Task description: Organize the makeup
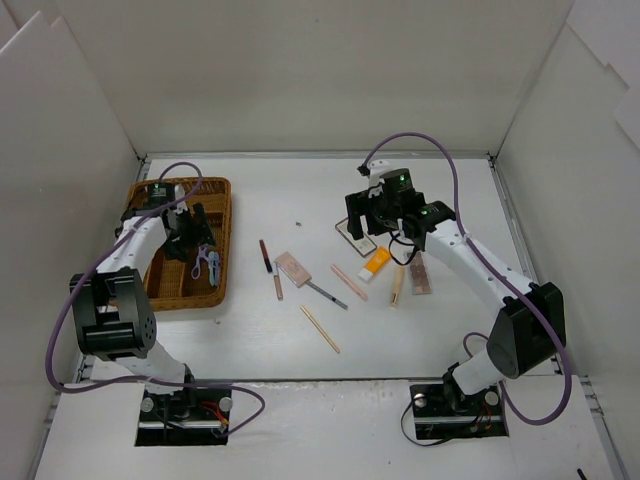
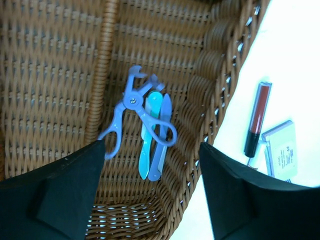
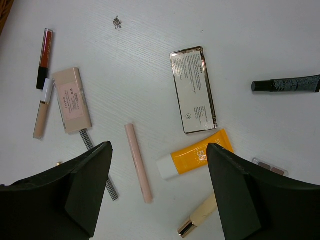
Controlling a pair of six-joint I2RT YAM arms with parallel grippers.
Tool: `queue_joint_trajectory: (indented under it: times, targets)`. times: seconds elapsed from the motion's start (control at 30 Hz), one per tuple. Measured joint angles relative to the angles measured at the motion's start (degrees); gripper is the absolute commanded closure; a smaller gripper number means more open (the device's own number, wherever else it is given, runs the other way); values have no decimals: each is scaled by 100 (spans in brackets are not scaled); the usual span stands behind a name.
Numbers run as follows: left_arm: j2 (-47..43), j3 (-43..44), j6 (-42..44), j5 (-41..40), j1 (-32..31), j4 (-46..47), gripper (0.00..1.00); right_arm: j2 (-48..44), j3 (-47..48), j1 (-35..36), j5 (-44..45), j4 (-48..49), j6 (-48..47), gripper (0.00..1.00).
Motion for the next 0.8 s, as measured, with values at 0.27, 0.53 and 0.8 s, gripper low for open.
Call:
queue_joint_trajectory:
  times: [0.27,0.53,0.8]
  targets:
    - [-439,50,-81,-317,-72,-317,21,0,0,15,13,0,-2,28]
    - [-782,706,-538,-586,-1471,-376,28,-42,-26,55,332,2,72,32]
    - [332,1429,-1158,-1023,-2684,-382,43,-376,-275,59,573,0,205,32]
